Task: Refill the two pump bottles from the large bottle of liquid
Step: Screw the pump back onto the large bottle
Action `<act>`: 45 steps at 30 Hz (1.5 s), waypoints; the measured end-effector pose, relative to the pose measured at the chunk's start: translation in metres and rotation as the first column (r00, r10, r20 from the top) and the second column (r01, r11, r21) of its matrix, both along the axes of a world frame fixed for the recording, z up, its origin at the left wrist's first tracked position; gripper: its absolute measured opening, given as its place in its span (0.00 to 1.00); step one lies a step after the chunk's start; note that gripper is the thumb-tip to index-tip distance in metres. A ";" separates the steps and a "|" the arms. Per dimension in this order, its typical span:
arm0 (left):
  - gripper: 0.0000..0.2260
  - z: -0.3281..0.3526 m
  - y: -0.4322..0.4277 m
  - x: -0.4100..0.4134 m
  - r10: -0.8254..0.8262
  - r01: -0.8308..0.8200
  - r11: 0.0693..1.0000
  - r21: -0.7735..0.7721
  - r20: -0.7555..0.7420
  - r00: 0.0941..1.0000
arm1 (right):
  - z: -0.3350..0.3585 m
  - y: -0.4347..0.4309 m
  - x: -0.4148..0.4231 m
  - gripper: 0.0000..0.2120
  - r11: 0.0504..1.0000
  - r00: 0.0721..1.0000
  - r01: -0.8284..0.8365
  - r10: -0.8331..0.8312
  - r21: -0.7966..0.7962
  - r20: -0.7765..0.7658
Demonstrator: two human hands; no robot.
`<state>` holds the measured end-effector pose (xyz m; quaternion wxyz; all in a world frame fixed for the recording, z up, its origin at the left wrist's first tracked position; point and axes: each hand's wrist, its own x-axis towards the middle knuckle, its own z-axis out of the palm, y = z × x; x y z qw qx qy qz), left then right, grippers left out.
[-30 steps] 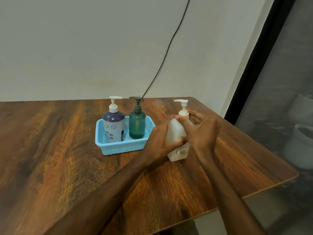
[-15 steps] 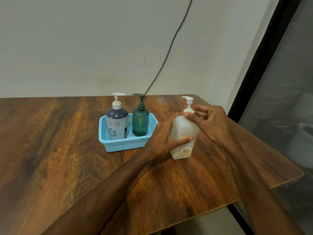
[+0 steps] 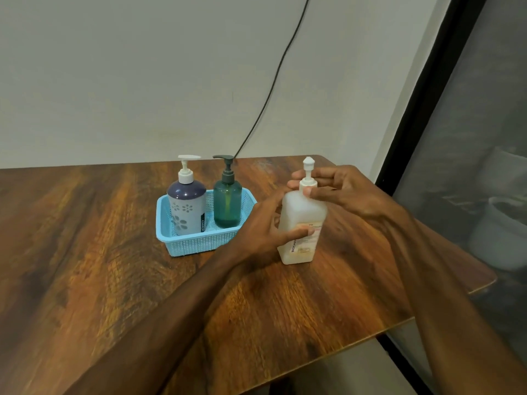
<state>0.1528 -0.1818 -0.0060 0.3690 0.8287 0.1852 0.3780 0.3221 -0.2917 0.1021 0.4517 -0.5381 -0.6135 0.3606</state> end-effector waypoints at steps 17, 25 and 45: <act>0.32 0.001 -0.009 0.001 0.048 -0.048 0.999 0.008 0.018 0.999 | -0.051 0.005 -0.057 0.16 0.608 0.660 0.662 -0.750 0.439 0.043; 0.37 0.003 0.002 -0.002 -0.028 0.027 0.999 -0.037 -0.020 0.999 | -0.007 -0.001 -0.001 0.17 0.999 0.997 0.051 -0.049 0.020 -0.066; 0.33 0.003 -0.008 -0.001 0.043 -0.043 0.999 0.009 0.026 0.999 | -0.025 -0.004 -0.026 0.16 0.896 0.910 0.403 -0.413 0.186 0.019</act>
